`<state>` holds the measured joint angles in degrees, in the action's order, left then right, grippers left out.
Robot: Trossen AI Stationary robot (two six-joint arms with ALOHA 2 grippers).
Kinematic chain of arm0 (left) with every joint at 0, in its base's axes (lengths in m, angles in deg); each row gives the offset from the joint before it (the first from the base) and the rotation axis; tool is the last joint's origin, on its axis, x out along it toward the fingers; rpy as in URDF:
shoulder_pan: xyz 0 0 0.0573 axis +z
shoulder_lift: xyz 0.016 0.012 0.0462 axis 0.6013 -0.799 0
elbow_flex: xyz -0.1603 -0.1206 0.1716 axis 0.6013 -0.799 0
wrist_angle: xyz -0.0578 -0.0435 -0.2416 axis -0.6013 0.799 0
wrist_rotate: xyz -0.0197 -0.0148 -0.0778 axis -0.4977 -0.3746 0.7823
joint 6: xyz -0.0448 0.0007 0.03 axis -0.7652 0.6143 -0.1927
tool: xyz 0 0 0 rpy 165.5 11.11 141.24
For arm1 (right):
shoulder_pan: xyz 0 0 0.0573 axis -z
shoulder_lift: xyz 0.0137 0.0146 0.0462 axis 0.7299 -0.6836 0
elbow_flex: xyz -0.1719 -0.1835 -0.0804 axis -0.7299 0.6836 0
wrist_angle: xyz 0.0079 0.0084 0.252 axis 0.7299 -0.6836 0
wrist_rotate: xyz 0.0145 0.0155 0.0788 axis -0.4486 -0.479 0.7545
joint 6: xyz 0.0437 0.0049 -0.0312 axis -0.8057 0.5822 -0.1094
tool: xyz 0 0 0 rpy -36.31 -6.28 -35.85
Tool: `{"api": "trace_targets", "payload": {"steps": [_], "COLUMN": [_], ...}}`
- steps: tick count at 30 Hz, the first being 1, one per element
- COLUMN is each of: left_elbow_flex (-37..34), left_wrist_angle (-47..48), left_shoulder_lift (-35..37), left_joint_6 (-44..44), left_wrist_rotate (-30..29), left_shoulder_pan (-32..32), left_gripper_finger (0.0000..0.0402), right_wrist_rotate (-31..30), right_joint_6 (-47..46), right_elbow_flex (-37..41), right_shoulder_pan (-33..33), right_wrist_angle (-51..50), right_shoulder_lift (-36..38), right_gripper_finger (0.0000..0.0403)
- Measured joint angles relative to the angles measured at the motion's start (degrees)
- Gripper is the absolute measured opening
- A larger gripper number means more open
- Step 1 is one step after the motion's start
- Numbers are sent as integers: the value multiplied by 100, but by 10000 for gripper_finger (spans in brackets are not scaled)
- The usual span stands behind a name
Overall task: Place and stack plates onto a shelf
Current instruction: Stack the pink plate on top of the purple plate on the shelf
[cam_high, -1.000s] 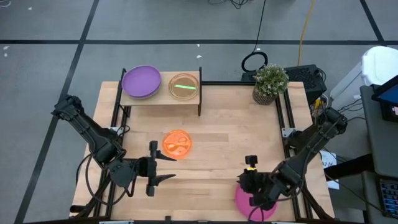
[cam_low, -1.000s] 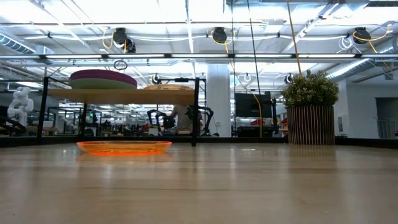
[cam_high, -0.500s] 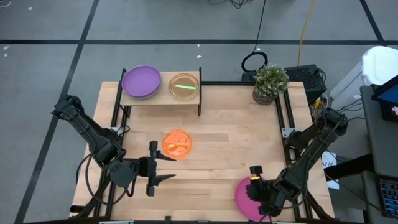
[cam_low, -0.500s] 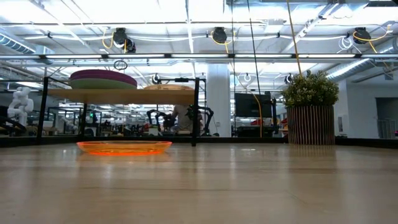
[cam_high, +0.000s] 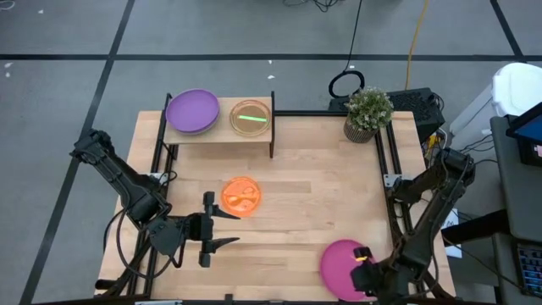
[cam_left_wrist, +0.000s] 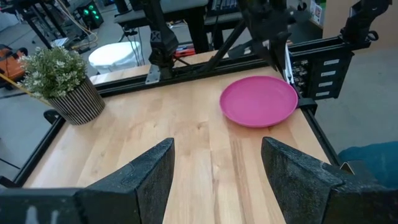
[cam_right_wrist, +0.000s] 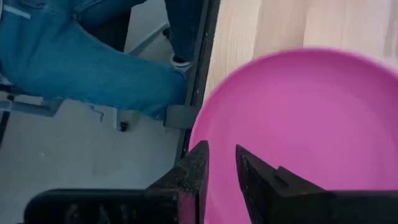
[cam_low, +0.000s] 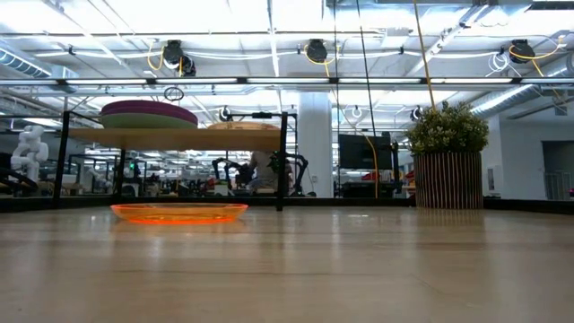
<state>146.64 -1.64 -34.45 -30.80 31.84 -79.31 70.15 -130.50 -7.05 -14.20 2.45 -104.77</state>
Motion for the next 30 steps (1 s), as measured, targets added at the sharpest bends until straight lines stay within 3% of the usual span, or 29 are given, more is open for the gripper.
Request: {"api": "trace_targets", "payload": {"steps": [9, 12, 23, 30], "left_elbow_flex": [0, 0, 0, 0], "left_wrist_angle": [5, 5, 5, 10], "left_shoulder_lift": [0, 0, 0, 0], "left_joint_6": [34, 134, 244, 236], "left_wrist_rotate": [0, -4, -11, -9], "left_shoulder_pan": [0, 0, 190, 236], "left_gripper_finger": [246, 246, 246, 246], "right_wrist_rotate": [24, 288, 468, 1080], "right_joint_6": [-387, -657, -934, -795], "right_elbow_flex": [14, -65, -431, -428], "right_shoulder_pan": [-225, -239, -284, -284], "right_wrist_angle": [238, 255, 298, 269], "right_shoulder_lift": [-519, -769, -1136, -1552], "right_gripper_finger": [66, 71, 123, 128]}}
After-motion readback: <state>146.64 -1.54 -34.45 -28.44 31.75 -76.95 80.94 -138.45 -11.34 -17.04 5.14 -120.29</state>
